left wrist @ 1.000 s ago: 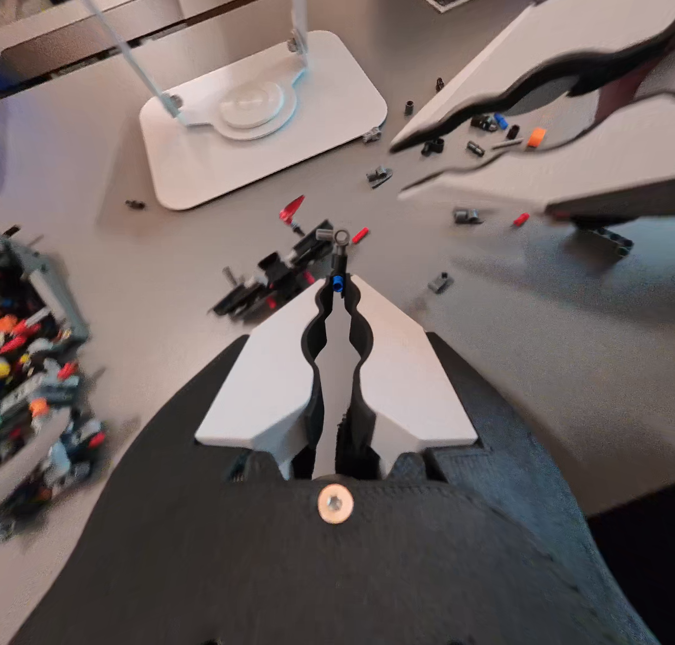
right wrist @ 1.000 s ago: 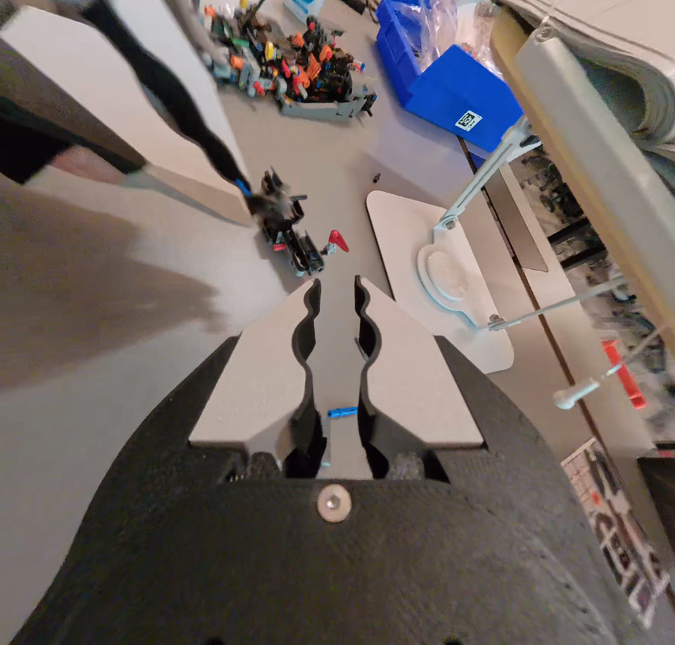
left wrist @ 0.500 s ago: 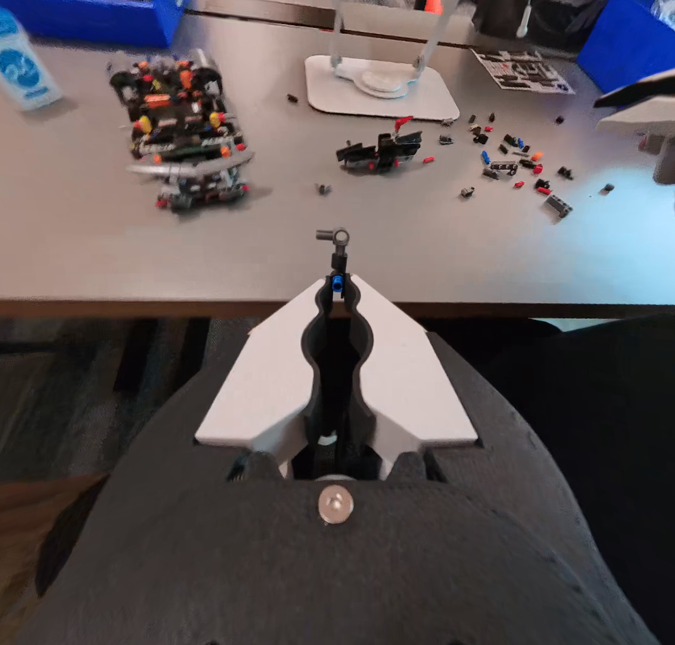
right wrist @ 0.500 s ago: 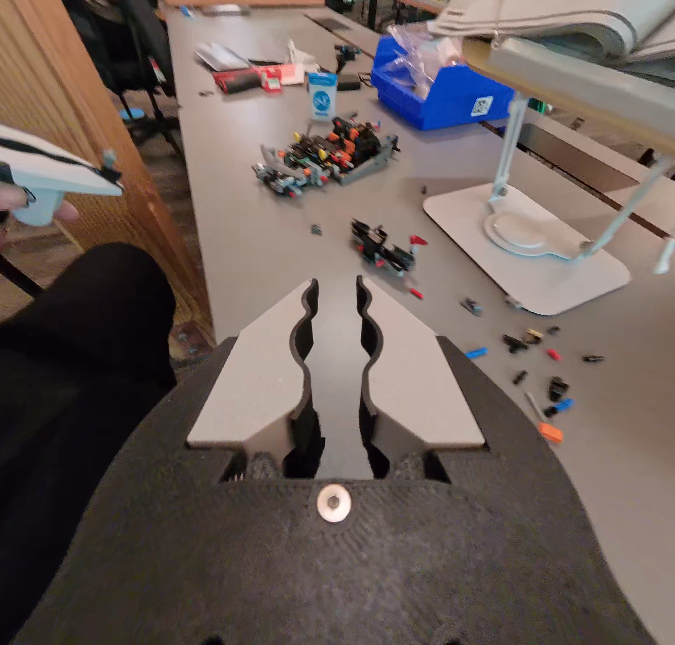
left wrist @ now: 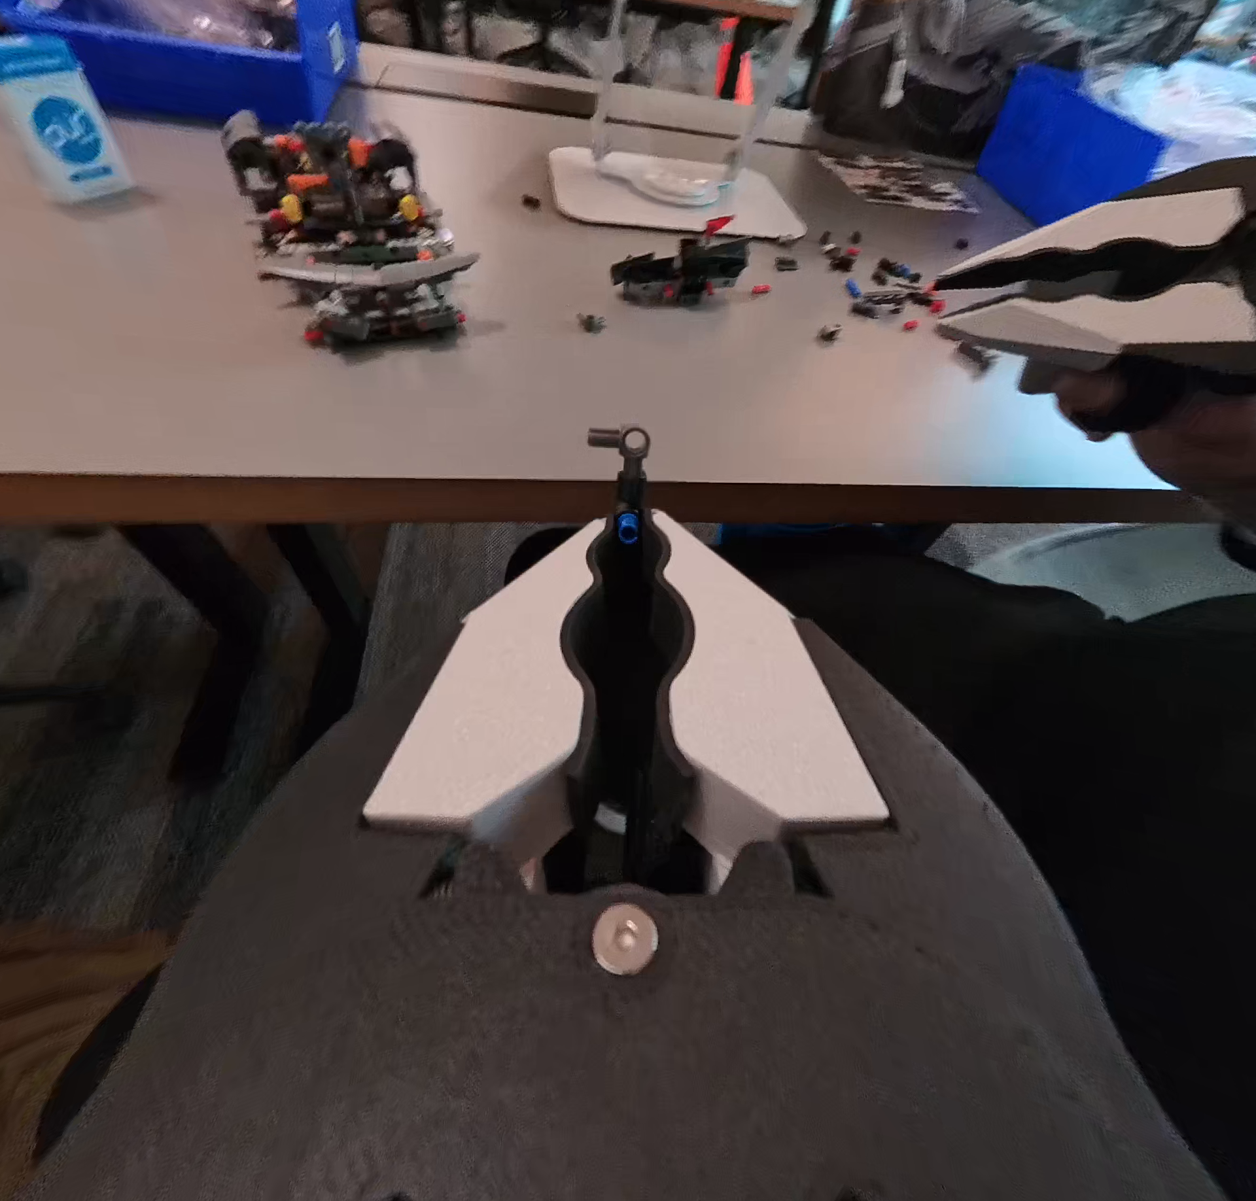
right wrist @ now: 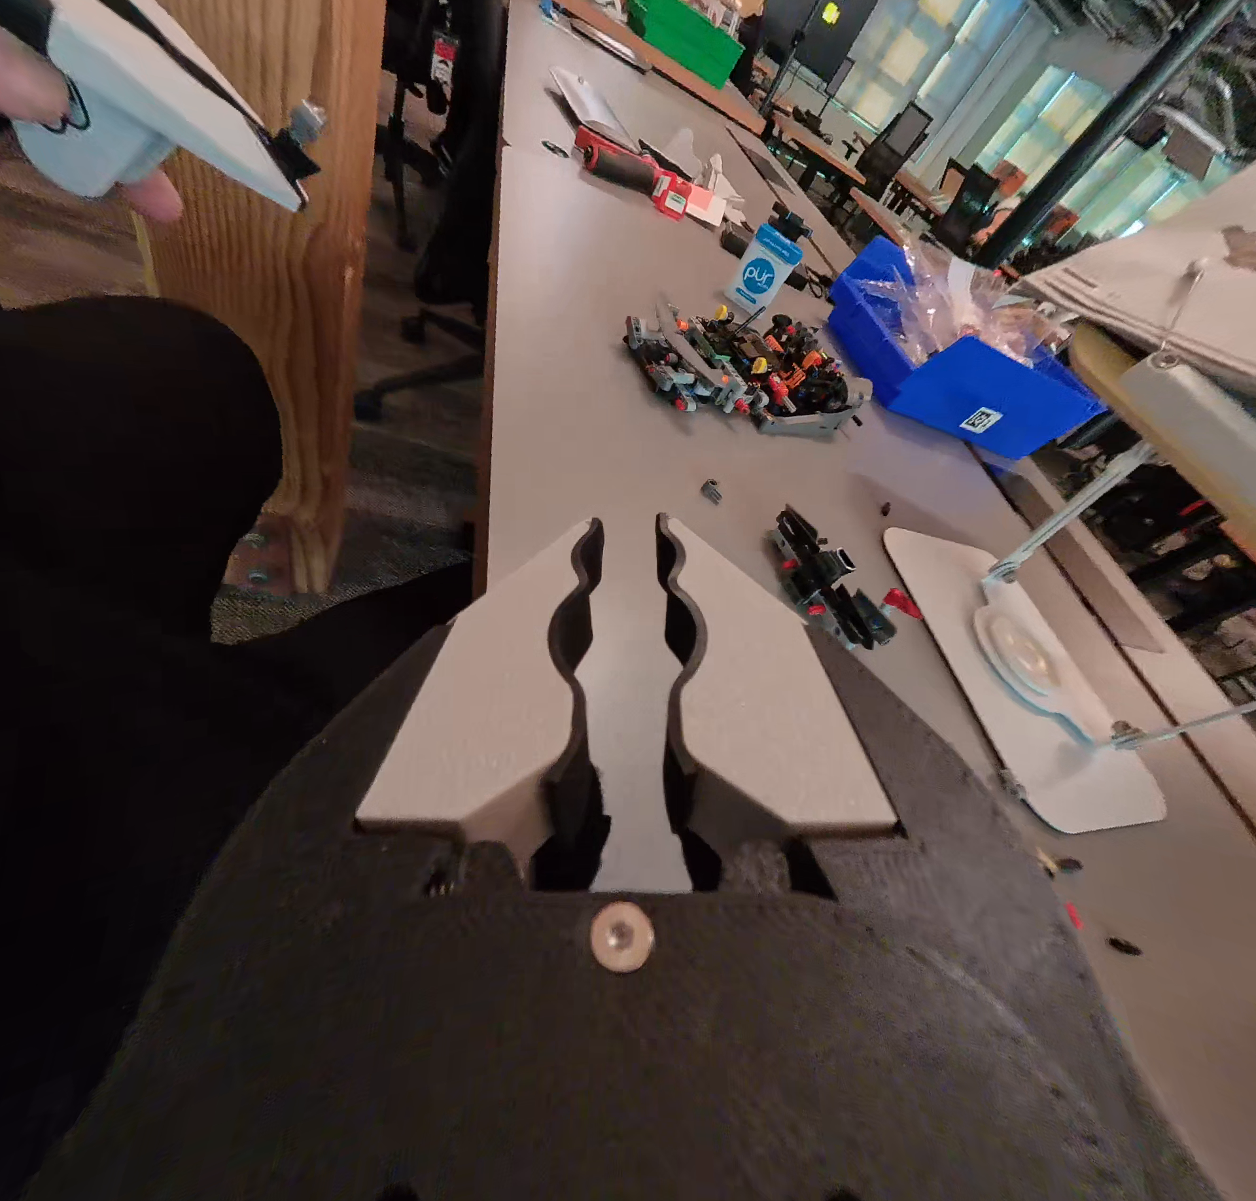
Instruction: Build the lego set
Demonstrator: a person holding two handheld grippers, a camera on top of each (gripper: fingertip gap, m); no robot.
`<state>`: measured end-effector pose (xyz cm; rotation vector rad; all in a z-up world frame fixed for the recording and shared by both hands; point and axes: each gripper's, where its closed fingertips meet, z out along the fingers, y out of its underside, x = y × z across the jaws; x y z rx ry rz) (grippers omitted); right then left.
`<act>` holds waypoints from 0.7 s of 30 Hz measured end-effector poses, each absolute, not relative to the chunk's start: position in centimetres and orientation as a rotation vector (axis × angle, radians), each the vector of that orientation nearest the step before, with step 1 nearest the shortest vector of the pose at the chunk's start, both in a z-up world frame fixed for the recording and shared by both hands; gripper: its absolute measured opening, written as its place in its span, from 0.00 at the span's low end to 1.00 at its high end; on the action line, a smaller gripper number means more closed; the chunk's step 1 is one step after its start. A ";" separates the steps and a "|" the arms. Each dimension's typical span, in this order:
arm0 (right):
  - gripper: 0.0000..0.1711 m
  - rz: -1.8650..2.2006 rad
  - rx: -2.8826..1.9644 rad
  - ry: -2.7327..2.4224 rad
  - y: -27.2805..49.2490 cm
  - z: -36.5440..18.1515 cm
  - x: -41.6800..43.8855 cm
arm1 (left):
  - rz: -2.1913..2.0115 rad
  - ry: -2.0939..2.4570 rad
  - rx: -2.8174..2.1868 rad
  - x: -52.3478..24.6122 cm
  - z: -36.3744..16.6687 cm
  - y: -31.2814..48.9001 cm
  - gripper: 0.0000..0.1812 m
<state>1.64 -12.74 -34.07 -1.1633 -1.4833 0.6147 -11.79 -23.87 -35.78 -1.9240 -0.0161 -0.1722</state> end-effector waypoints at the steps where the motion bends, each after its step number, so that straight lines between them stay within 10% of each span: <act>1: 0.08 0.607 -1.147 -1.489 -12.7 -34.0 1.9 | -0.186 0.027 -1.906 -11.0 -35.5 -23.8 0.02; 21: 0.24 0.746 -1.195 -1.278 -13.6 -31.8 9.6 | -0.367 0.260 -1.837 -0.5 -34.0 -23.0 0.02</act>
